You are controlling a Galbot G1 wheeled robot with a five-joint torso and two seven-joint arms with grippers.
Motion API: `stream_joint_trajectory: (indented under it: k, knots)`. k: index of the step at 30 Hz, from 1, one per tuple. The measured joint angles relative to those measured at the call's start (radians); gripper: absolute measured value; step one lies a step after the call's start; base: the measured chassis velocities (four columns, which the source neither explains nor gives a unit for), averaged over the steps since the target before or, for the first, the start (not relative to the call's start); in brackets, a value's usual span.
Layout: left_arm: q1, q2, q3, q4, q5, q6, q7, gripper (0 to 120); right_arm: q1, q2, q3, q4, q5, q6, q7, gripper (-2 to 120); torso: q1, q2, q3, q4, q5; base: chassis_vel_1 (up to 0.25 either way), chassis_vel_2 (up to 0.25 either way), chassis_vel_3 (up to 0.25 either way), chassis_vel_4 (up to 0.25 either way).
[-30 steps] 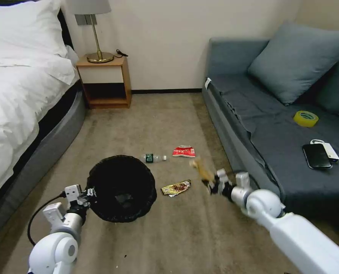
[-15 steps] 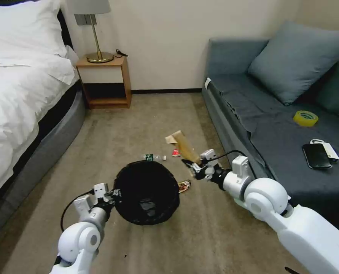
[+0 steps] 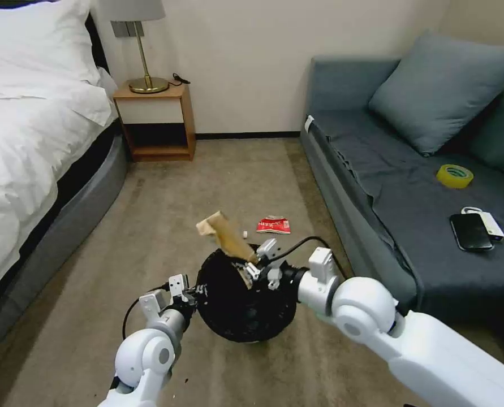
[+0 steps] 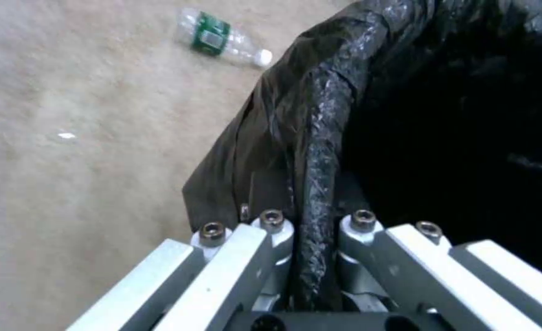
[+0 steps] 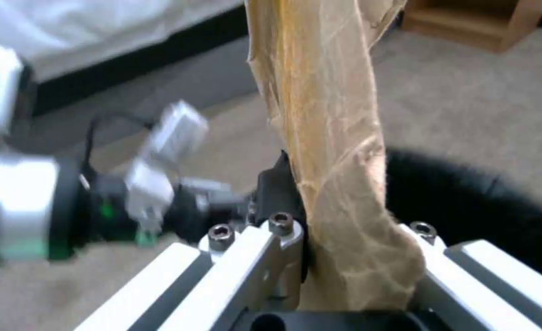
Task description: Pick up the trash bin, then pick up the garbage on the floor and place it into the trash bin.
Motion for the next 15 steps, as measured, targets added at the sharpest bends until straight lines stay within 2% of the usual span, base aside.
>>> stream_joint_trajectory:
  k: [6,8,14,15]
  knots:
    - [0.009,0.0,-0.019,-0.02,-0.051,0.017,-0.019,4,-0.017,0.003,-0.006,-0.033,-0.044,0.011,-0.014,0,0.0,0.0,0.0,0.0,0.0001,0.0,0.0,0.0,0.0]
    - [0.013,0.003,-0.021,-0.025,-0.059,0.019,-0.022,4,-0.017,0.002,-0.009,-0.035,-0.045,0.011,-0.016,4,0.0,0.0,0.0,0.0,-0.0001,0.0,0.0,0.0,0.0]
    - [0.03,0.023,-0.032,-0.059,-0.09,0.026,-0.041,4,-0.028,0.016,-0.011,-0.035,-0.062,0.01,-0.025,28,0.0,0.0,0.0,0.0,-0.0001,0.0,0.0,0.0,0.0]
    - [0.03,0.023,-0.032,-0.059,-0.09,0.026,-0.041,4,-0.028,0.016,-0.011,-0.035,-0.062,0.01,-0.025,28,0.0,0.0,0.0,0.0,-0.0001,0.0,0.0,0.0,0.0]
